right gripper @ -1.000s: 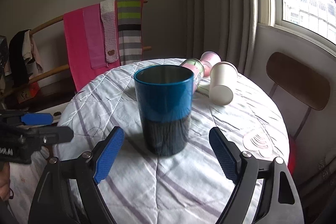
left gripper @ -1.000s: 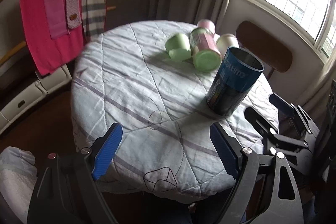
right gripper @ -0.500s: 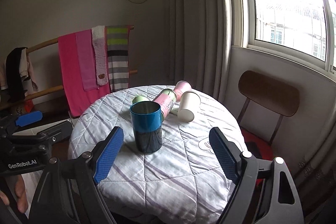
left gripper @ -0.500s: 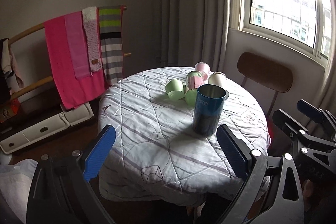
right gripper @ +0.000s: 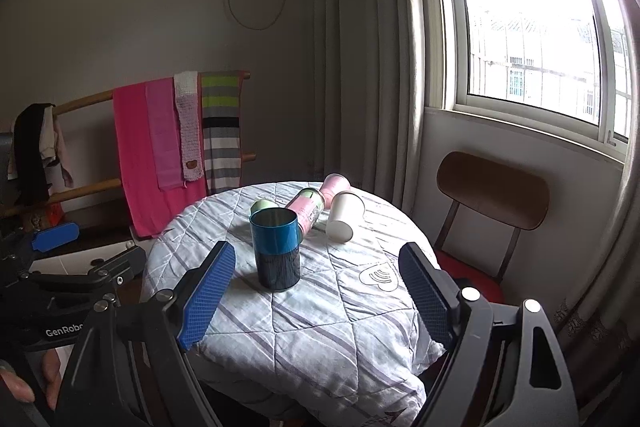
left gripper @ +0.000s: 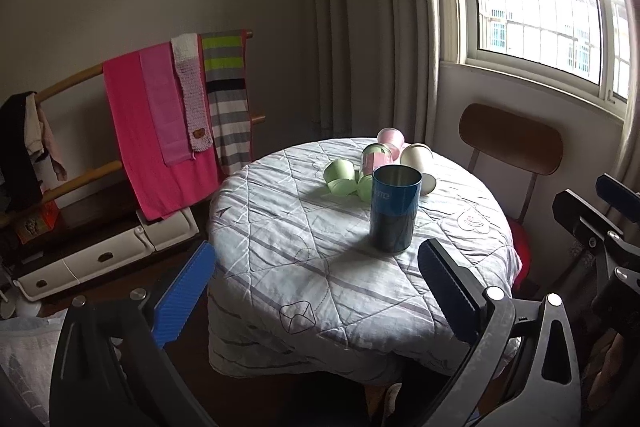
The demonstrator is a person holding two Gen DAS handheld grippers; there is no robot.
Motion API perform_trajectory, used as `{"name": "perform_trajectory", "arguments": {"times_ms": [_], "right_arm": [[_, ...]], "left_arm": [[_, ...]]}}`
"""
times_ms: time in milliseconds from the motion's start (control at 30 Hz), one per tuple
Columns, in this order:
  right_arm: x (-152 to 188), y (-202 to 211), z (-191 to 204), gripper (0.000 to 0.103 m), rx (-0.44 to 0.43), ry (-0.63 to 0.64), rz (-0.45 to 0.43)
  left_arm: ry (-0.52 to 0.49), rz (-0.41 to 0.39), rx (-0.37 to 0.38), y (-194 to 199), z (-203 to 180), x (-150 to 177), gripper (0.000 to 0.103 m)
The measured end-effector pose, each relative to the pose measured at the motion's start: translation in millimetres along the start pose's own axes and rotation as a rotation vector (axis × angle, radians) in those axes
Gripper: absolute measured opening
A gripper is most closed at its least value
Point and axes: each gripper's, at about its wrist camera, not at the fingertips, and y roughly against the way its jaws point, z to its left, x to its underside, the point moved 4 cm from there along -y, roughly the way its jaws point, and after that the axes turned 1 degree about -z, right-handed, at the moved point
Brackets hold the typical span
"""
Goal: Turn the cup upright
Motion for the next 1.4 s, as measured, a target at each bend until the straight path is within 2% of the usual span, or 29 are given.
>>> {"name": "perform_trajectory", "arguments": {"times_ms": [133, 300, 733, 1067, 1400], "right_arm": [[-7, 4, 0, 0.085, 0.017, 0.007, -0.010], [-24, 3, 3, 0.085, 0.036, 0.018, 0.000], [-67, -22, 7, 0.086, 0.017, 0.027, 0.049], [-92, -34, 8, 0.086, 0.024, 0.037, 0.023], [-99, -33, 4, 0.086, 0.009, 0.018, -0.029]], "left_arm": [[0.000, 0.013, 0.031, 6, -1, -10, 0.103], [-0.017, 0.014, 0.030, 7, -3, -33, 0.103], [0.000, 0.038, 0.033, -28, 5, -78, 0.103], [0.008, 0.014, 0.038, -44, 4, -104, 0.103], [0.007, 0.004, 0.071, -50, -1, -109, 0.103]]}}
